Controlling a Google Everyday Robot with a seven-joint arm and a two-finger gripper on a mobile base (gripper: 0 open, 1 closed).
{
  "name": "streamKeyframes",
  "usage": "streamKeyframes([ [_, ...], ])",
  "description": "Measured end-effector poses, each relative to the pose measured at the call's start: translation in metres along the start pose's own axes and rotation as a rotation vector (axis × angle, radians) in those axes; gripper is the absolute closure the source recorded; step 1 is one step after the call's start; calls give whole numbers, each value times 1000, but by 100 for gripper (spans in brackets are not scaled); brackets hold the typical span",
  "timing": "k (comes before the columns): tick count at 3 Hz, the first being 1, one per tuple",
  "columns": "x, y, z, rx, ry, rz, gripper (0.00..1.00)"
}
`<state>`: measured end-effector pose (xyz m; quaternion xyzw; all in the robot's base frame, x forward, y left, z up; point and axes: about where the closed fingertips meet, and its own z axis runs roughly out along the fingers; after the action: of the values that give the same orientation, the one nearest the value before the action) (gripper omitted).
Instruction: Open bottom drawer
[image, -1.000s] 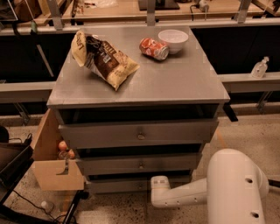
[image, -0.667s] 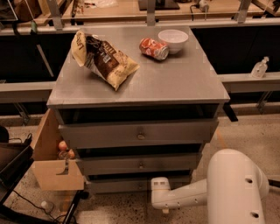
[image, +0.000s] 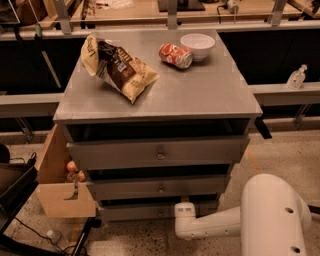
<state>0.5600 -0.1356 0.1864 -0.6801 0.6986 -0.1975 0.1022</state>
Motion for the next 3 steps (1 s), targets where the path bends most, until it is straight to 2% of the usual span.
streamKeyframes([
  [1, -4, -9, 9, 3, -42, 4, 0],
  [2, -3, -10, 32, -40, -80, 15, 18],
  [3, -4, -9, 32, -52, -88, 31, 40],
])
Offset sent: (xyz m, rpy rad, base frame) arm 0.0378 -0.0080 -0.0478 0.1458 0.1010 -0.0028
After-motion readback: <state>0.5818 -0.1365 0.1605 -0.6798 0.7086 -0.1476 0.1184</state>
